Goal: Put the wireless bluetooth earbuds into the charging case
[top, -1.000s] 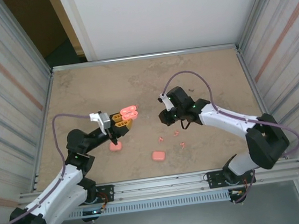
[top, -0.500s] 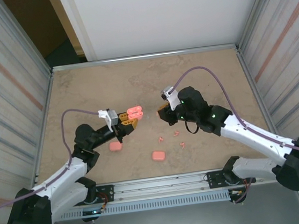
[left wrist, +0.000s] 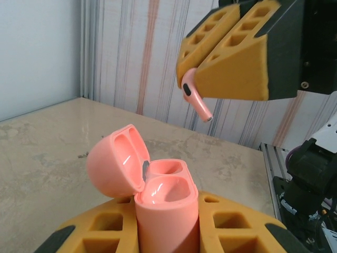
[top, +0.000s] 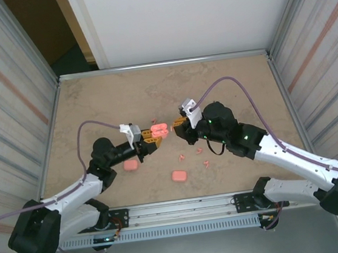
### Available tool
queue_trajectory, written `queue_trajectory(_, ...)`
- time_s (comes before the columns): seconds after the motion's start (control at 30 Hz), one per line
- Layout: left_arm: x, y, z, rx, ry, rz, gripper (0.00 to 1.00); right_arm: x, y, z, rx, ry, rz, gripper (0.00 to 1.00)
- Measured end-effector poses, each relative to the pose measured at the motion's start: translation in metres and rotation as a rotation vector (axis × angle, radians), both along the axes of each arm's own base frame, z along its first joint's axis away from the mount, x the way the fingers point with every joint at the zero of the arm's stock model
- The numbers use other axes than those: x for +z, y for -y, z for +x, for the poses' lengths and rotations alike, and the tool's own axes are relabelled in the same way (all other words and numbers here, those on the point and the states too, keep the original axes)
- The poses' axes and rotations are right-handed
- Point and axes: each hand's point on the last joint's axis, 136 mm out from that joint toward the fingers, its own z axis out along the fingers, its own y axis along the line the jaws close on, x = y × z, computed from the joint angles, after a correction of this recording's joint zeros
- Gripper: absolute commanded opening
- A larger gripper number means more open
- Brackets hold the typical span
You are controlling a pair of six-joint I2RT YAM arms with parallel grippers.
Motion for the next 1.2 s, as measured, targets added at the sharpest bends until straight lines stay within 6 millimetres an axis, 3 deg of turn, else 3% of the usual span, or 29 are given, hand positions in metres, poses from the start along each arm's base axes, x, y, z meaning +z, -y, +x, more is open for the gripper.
queue_trajectory(0.3,0.003,0.006,0.001,-0.014,0.016,-0.009,0.0,0.02,-0.019,0.002,0.024,0.071,0.025,0.17)
queue_trajectory(0.83,0.005,0.007,0.001,-0.018,0.024,-0.014,0.0,0.003,-0.045,0.001,0.066,0.06,-0.022,0.17)
queue_trajectory(1.2,0.006,0.007,0.0,-0.018,0.029,-0.017,0.0,0.001,-0.05,0.0,0.075,0.057,-0.025,0.17)
